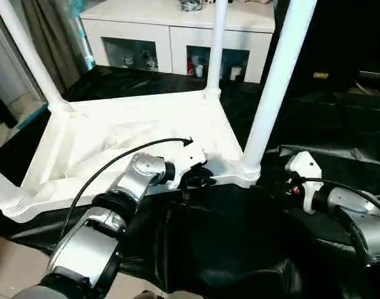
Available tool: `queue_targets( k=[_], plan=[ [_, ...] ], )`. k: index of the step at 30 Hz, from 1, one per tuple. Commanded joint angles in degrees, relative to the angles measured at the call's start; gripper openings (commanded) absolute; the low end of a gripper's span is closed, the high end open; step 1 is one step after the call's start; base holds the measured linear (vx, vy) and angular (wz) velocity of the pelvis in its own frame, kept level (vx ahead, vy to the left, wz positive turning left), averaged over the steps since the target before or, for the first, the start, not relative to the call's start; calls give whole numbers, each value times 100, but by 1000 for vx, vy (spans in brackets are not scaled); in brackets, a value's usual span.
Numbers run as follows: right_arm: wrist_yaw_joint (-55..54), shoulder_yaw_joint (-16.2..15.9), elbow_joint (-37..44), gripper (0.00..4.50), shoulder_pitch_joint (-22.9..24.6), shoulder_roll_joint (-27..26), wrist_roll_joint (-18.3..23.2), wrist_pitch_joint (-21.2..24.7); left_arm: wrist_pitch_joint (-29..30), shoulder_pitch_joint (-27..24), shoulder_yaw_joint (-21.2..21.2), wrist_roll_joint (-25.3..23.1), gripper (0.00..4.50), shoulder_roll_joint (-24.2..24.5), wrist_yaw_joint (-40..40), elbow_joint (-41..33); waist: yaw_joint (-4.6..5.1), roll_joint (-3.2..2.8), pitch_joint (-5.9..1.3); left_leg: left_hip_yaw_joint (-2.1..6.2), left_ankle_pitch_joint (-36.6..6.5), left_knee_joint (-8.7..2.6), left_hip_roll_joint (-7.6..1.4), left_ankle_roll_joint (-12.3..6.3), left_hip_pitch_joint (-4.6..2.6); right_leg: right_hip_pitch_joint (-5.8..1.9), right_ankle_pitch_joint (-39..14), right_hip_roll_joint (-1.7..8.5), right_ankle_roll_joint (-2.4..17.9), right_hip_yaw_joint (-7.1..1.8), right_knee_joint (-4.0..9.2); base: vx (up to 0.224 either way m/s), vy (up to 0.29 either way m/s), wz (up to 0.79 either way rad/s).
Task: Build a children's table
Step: Move table base, then rotate leg to tighten
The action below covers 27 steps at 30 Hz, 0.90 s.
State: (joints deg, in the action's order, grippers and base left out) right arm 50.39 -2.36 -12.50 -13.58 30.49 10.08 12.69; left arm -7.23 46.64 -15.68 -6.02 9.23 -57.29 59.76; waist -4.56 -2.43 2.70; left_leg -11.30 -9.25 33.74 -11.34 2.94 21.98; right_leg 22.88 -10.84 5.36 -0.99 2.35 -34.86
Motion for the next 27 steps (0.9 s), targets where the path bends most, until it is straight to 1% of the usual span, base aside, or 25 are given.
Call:
queue_targets(
  k=[1,2,3,4,5,6,7,8,9,10,13,14,16,17,18,20,21,22,25,26,27],
  plan=[
    [-97,44,-29,358,-67,-17,-17,-129,133,-133,-72,-208,100,214,-10,291,-14,174,-306,108,-1856,-420,-125,-261,-79,-200,-2326,276,923,-133,601,0,0,0],
    [-97,44,-29,358,-67,-17,-17,-129,133,-133,-72,-208,100,214,-10,291,4,175,-300,109,-1882,-425,-124,-253,-83,-191,-2392,272,902,-130,611,0,0,0],
    [-198,77,-94,358,-117,-57,-51,-211,154,-136,-78,-220,84,224,-2,283,11,177,-297,109,-1906,-424,-122,-248,-86,-188,-2446,271,890,-129,618,0,0,0],
    [-322,121,-181,358,-193,-133,-61,-259,177,-134,-80,-227,84,226,8,285,26,174,-300,110,-1922,-424,-121,-234,-94,-177,-2511,276,879,-130,625,0,0,0],
    [-322,121,-181,358,-193,-133,-61,-259,177,-134,-80,-227,74,226,8,285,42,175,-298,112,-1934,-426,-119,-224,-90,-170,-2548,281,888,-125,625,0,0,0],
    [-433,148,-264,358,-261,-194,-90,-326,200,-124,-90,-239,62,225,26,301,70,194,-294,112,-1963,-427,-112,-216,-85,-173,-2627,270,873,-116,635,0,0,0],
    [-495,137,-371,358,-349,-302,-84,-329,223,-105,-138,-279,55,226,-23,338,88,180,-291,115,-1983,-427,-114,-212,-95,-158,-2676,269,876,-120,638,0,0,0],
    [-498,123,-390,358,-364,-328,-83,-324,223,-101,-152,-290,44,228,-40,347,103,205,-292,110,-1990,-425,-112,-217,-90,-157,-2692,264,874,-119,640,0,0,0],
    [-491,92,-414,358,-385,-366,-83,-312,219,-95,-179,-312,32,230,-73,358,108,179,-287,122,-2027,-433,-115,-210,-93,-155,-2768,273,861,-114,648,0,0,0],
    [-482,63,-440,358,-406,-407,-73,-284,227,-93,-199,-317,22,231,-136,362,116,190,-287,123,-2066,-437,-124,-208,-102,-144,-2763,269,853,-119,652,0,0,0],
    [-473,42,-459,358,-425,-440,-61,-263,229,-95,-211,-312,7,231,-204,355,111,188,-300,122,-2013,-443,-132,-213,-89,-164,-2471,272,950,-133,617,0,0,0],
    [-491,-29,-576,358,-506,-513,-71,-306,230,-102,-234,-311,7,238,-349,315,110,201,-312,120,-1925,-441,-136,-234,-81,-173,-2301,279,1007,-135,595,0,0,0],
    [-429,-127,-685,358,-579,-563,-94,-370,155,-134,-268,-304,7,262,-515,231,117,185,-311,107,-1882,-437,-138,-248,-81,-171,-2087,268,1105,-138,581,0,0,0],
    [-385,-170,-736,358,-611,-582,-125,-404,102,-157,-281,-289,7,274,-616,180,110,202,-316,103,-1883,-432,-142,-255,-89,-171,-2039,275,1131,-141,581,0,0,0],
    [-355,-212,-827,358,-672,-612,-174,-435,-21,-220,-284,-219,7,296,-834,57,103,196,-326,100,-1774,-429,-140,-288,-73,-192,-1856,277,1199,-142,552,0,0,0],
    [-346,-217,-872,358,-704,-625,-177,-443,-55,-247,-285,-182,7,303,-942,-3,103,197,-334,92,-1708,-423,-145,-311,-75,-196,-1730,281,1238,-144,540,0,0,0],
    [-325,-225,-928,358,-744,-642,-187,-454,-46,-270,-285,-143,7,307,-1041,-60,86,188,-348,84,-1592,-412,-152,-340,-78,-203,-1472,273,1304,-148,504,0,0,0],
    [-312,-231,-960,358,-766,-653,-195,-460,-36,-281,-283,-123,7,309,-1091,-90,82,184,-352,80,-1549,-408,-154,-355,-78,-206,-1370,269,1334,-150,494,0,0,0],
    [-277,-276,-1041,358,-824,-670,-248,-508,-56,-292,-296,-121,7,313,-1145,-126,54,195,-359,66,-1346,-392,-152,-427,-63,-230,-1007,264,1451,-141,448,0,0,0],
    [-273,-289,-1072,327,-842,-675,-259,-526,-59,-293,-302,-125,0,315,-1149,-132,51,194,-356,61,-1348,-392,-149,-433,-65,-228,-1026,263,1450,-140,454,0,0,0],
    [-241,-307,-1094,319,-857,-673,-256,-532,-58,-296,-306,-128,0,316,-1150,-143,50,188,-353,62,-1382,-395,-151,-423,-70,-229,-1120,272,1438,-138,464,0,0,0]
  ],
)
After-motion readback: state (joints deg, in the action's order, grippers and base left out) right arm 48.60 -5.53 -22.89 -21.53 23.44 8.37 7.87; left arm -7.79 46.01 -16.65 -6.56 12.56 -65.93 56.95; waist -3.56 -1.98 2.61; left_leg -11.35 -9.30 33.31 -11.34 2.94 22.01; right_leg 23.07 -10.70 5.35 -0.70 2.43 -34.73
